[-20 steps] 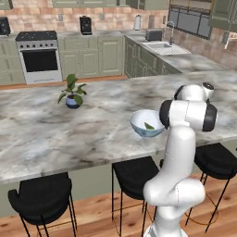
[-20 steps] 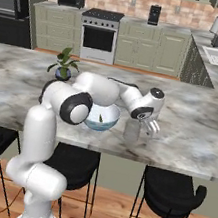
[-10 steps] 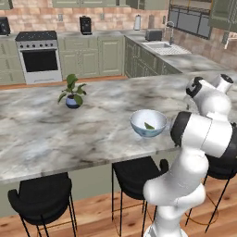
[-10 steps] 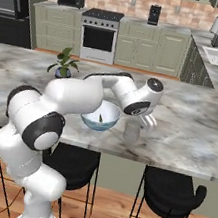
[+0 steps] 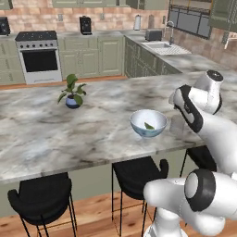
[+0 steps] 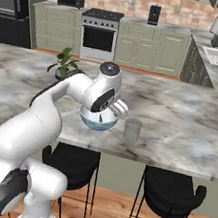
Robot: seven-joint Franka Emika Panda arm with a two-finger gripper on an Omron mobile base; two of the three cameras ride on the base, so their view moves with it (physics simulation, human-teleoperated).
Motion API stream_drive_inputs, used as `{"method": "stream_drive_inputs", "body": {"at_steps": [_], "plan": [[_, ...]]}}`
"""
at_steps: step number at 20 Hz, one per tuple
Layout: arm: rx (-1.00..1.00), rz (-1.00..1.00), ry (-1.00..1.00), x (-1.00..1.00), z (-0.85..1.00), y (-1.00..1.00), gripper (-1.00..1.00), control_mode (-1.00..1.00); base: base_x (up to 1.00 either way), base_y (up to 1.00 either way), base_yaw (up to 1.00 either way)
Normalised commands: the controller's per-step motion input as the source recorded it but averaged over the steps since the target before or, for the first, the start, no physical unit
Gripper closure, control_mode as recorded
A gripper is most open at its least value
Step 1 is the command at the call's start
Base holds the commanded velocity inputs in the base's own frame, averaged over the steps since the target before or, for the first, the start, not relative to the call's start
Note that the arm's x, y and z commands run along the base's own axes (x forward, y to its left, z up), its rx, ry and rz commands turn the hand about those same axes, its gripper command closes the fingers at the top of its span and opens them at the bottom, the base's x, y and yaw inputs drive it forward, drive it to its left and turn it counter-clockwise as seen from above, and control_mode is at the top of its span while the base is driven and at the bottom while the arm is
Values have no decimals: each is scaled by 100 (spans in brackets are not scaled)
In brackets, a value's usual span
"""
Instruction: There is a bowl on the dining counter. Grab a lemon wedge from the fridge and place it in the bowl. Then get the liquor bottle and glass cup from the cabinet and place them next to the bowl.
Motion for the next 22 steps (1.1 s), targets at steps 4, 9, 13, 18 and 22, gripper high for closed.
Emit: {"method": "stream_drive_inputs", "body": {"at_steps": [4,9,13,18,22], "plan": [[-12,14,-5,-15,60,100,-100,-100,0,0,0],[-5,14,-15,-24,36,84,-100,-100,0,0,0],[0,8,-8,-40,8,15,-100,100,-48,12,8],[0,0,0,0,0,0,-100,100,-96,62,24],[0,0,0,0,0,0,-100,100,-62,100,50]]}}
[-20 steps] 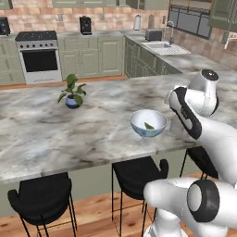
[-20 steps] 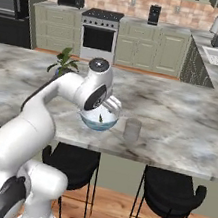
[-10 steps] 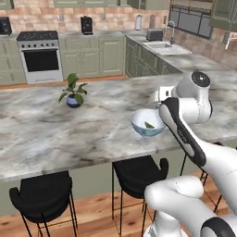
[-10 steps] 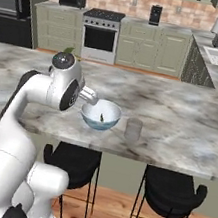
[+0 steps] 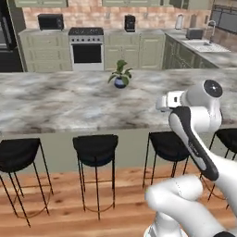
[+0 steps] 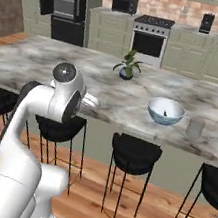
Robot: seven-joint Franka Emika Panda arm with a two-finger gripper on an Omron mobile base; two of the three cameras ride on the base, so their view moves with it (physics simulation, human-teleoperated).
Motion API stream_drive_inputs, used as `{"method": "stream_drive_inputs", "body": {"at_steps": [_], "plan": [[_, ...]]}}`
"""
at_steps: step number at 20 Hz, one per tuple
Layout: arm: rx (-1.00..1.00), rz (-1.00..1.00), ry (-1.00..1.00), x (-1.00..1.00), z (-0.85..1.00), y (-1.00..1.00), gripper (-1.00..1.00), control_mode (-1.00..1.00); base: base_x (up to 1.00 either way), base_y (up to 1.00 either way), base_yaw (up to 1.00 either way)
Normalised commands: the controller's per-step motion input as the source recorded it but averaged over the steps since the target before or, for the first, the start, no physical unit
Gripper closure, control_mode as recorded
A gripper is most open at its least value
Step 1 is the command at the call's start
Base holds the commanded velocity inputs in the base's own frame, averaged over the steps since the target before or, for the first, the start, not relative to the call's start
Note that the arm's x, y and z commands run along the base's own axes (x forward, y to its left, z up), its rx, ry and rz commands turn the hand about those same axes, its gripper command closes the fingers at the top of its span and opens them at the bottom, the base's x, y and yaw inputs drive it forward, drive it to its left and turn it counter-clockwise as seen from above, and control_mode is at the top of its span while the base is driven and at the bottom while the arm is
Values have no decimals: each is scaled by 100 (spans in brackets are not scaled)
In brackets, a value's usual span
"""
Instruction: There is a bowl on the dining counter. Grab a lemon wedge from the fridge and place it in the bowl. Then get the liquor bottle and glass cup from the cabinet and place them next to the bowl.
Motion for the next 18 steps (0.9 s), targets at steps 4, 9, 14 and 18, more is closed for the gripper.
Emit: {"method": "stream_drive_inputs", "body": {"at_steps": [4,9,14,18], "plan": [[0,0,0,0,0,0,-100,100,-36,100,68],[0,0,0,0,0,0,-100,100,-22,100,69],[0,0,0,0,0,0,-100,100,8,100,50],[0,0,0,0,0,0,-100,100,64,100,32]]}}
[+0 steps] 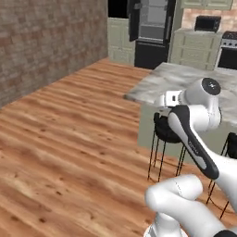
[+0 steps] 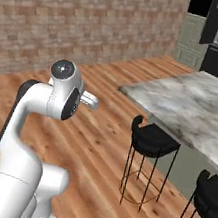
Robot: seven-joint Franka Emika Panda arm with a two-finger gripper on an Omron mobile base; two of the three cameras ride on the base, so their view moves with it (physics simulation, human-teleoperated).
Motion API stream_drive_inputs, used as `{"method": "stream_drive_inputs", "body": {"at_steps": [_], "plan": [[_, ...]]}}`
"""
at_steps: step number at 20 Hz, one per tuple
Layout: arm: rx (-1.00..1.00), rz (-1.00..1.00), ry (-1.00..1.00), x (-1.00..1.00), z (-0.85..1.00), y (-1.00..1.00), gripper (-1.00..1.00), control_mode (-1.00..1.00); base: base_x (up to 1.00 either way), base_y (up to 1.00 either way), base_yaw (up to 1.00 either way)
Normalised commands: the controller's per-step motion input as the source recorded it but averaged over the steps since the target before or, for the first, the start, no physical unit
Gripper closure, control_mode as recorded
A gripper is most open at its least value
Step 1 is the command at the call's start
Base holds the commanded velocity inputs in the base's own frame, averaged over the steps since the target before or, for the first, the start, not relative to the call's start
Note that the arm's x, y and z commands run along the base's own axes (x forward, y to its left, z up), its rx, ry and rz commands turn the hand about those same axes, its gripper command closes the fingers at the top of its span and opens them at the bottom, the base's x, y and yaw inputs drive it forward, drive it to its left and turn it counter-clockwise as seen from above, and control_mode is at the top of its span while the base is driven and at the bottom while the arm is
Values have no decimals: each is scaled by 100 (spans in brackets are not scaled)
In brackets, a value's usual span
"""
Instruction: There is a bowl on the dining counter. Grab a lemon wedge from the fridge and place it in the bowl. Then get the liquor bottle and glass cup from the cabinet and place them next to the bowl.
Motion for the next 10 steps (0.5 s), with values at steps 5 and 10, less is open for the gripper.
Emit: {"method": "stream_drive_inputs", "body": {"at_steps": [5,10], "plan": [[0,0,0,0,0,0,-100,100,100,100,9],[0,0,0,0,0,0,-100,100,100,100,-15]]}}
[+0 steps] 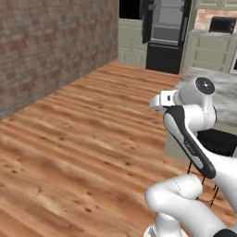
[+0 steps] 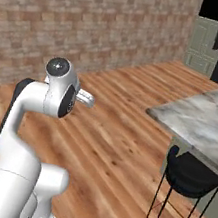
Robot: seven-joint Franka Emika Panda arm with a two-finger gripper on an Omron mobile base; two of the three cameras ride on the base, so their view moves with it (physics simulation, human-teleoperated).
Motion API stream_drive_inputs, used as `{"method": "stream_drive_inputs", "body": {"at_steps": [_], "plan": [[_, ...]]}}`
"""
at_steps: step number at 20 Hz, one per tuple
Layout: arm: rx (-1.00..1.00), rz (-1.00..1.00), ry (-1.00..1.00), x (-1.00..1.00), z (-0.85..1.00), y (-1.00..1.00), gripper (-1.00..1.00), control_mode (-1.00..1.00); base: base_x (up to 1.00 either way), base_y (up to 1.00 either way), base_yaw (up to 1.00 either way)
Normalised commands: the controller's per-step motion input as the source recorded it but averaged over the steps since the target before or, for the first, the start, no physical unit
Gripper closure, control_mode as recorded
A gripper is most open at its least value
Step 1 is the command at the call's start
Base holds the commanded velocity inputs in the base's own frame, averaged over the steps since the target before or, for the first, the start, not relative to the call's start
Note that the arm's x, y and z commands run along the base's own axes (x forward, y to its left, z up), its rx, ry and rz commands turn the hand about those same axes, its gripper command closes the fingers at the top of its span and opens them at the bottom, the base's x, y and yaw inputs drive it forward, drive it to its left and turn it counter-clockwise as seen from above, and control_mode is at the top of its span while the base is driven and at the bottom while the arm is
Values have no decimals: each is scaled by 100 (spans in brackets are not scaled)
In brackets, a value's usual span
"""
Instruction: There is a bowl on the dining counter. Grab a lemon wedge from the fridge and place it in the bowl. Then get the liquor bottle and glass cup from the cabinet and place them next to the bowl.
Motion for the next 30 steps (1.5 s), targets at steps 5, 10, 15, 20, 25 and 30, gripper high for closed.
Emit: {"method": "stream_drive_inputs", "body": {"at_steps": [5,10,15,20,25,30], "plan": [[0,0,0,0,0,0,-100,100,100,100,-33],[0,0,0,0,0,0,-100,100,100,100,-46],[0,0,0,0,0,0,-100,100,100,94,-53],[0,0,0,0,0,0,-100,100,99,94,-55],[0,0,0,0,0,0,-100,100,98,100,-47],[0,0,0,0,0,0,-100,100,80,100,-13]]}}
